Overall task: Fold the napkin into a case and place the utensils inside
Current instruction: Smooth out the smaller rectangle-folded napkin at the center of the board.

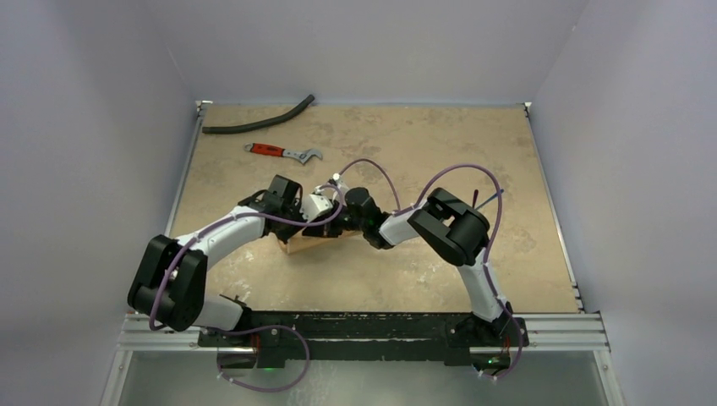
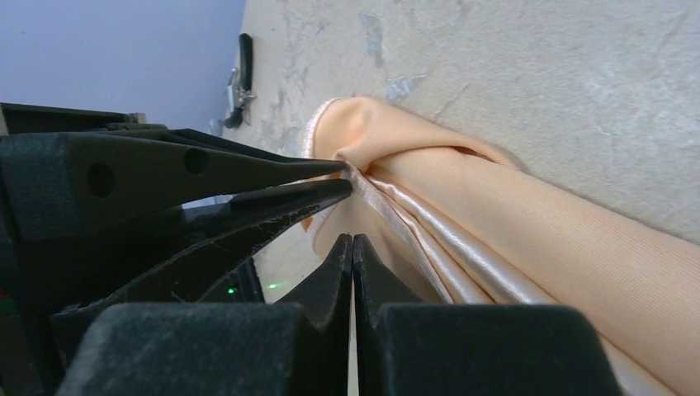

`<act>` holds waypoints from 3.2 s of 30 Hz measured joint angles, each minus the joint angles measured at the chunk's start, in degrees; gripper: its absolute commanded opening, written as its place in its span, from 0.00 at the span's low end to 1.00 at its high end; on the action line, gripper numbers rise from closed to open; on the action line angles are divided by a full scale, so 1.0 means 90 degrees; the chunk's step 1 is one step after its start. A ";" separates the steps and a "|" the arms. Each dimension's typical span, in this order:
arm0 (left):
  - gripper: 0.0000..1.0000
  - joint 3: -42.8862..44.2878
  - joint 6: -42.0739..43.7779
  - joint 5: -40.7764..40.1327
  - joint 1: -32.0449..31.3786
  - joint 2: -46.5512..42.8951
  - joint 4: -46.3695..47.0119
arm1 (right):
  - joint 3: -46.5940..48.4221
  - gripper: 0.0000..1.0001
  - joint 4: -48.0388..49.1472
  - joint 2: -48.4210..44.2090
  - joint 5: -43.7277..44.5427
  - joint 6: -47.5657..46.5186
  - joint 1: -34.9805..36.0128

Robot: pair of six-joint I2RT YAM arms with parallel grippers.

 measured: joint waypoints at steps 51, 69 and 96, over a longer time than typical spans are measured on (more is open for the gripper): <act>0.24 0.0078 -0.0464 0.0651 0.0670 -0.0172 -0.0175 | 0.0986 0.00 -0.0670 0.0702 0.0141 0.0525 0.0211; 0.00 0.0078 -0.0471 0.0714 0.0845 -0.0056 -0.0066 | 0.1370 0.00 -0.1047 0.0818 0.0253 0.0328 0.0270; 0.00 -0.0318 0.0556 0.1032 0.0867 -0.0454 -0.0202 | 0.1591 0.00 -0.1285 0.0862 0.0495 0.0447 0.0306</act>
